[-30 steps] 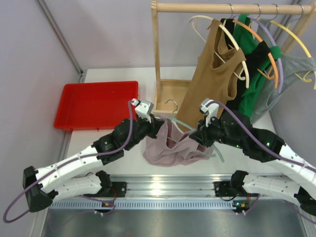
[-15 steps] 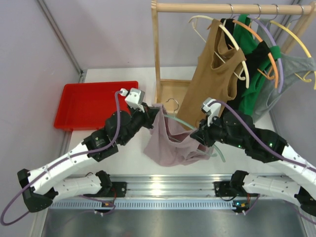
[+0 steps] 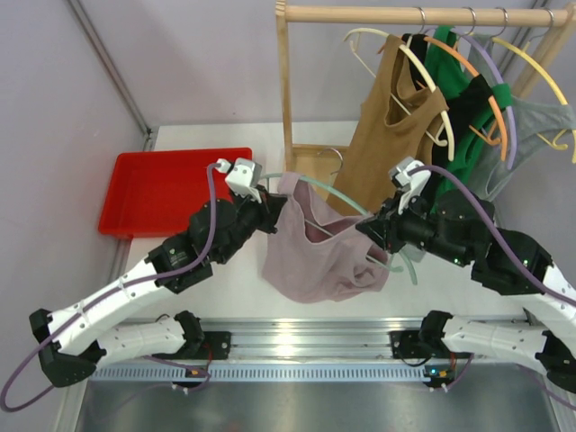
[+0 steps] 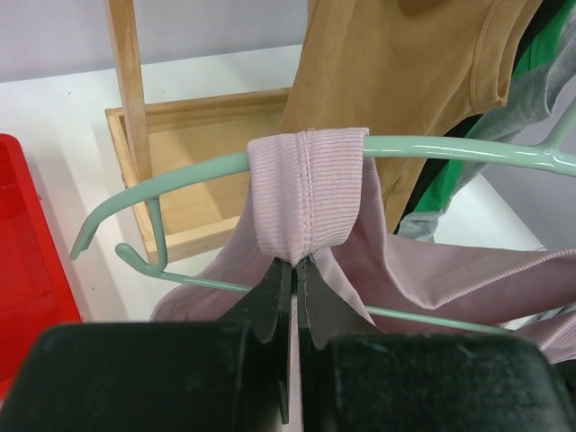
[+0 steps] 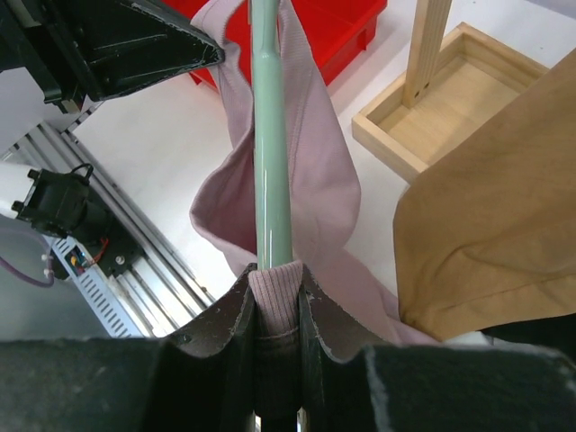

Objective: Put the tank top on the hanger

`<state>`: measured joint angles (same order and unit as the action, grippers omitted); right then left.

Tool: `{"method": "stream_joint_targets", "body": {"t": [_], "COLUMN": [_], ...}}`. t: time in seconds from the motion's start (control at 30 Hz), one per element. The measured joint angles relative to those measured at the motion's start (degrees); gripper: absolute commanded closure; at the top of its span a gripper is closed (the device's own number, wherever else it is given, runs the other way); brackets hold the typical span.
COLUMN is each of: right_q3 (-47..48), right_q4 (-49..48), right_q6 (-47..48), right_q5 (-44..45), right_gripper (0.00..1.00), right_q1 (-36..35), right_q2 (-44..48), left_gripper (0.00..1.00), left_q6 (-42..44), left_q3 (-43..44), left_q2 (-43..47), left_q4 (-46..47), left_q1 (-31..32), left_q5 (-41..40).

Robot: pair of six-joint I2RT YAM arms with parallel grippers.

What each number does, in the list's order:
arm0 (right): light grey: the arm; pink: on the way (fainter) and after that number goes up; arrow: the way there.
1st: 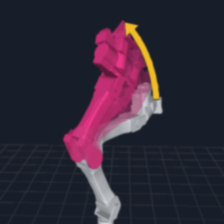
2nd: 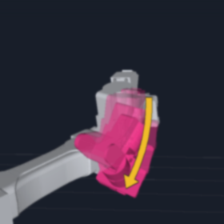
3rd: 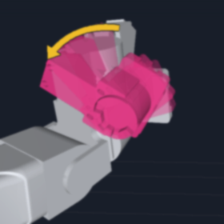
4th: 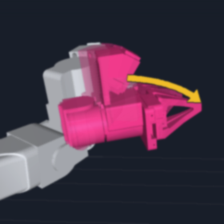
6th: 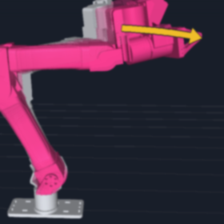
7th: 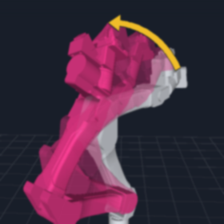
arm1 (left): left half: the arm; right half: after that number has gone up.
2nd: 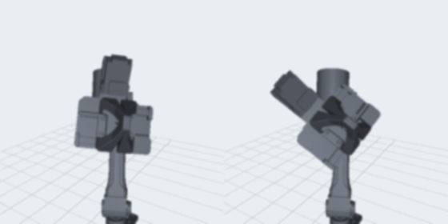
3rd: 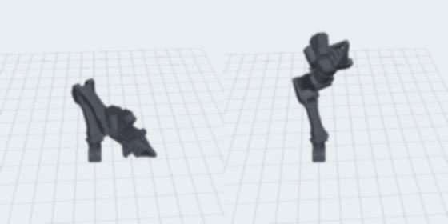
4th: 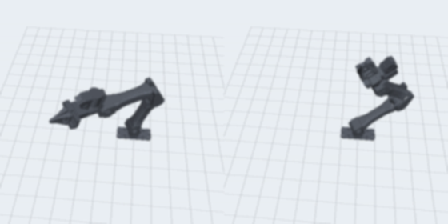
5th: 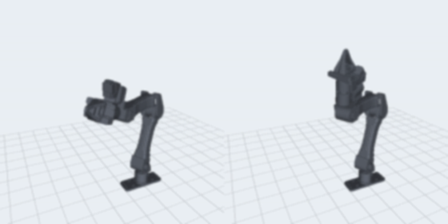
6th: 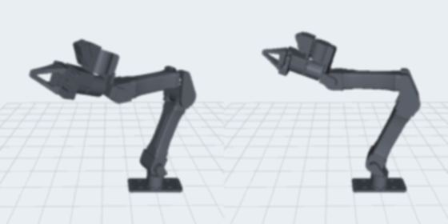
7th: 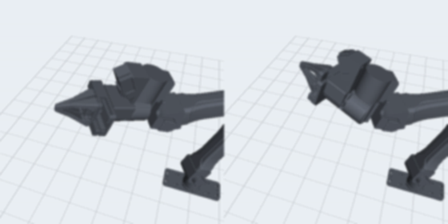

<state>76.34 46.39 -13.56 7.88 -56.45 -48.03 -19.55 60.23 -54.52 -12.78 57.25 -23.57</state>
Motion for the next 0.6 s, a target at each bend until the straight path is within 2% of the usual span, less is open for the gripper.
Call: {"method": "stream_joint_targets", "body": {"t": [0.03, 0.1, 0.43, 0.6], "right_q3": [0.3, 1.3, 5.6, 5.4], "right_q4": [0.2, 0.6, 2.7, 2.7], "right_q6": [0.0, 0.0, 0.4, 0.4], "right_q5": [-0.1, -0.4, -1.4, -1.9], "right_gripper": [1.0, 1.0, 1.0, 1.0], "right_q1": [0.0, 0.0, 0.0, 0.0], "right_q2": [-0.3, -1.0, -3.0, -3.1], "left_gripper": [0.96, 1.0, 1.0, 1.0], "left_q6": [0.0, 0.0, 0.3, 1.1], "left_q3": [0.3, 0.8, 1.7, 7.5], "left_q2": [0.0, 0.0, 0.4, -0.6], "left_q4": [-0.4, -1.0, -2.3, -5.3], "left_q1": [0.0, 0.0, -0.1, -0.1], "left_q5": [-0.1, -0.3, -1.3, -1.4]}}
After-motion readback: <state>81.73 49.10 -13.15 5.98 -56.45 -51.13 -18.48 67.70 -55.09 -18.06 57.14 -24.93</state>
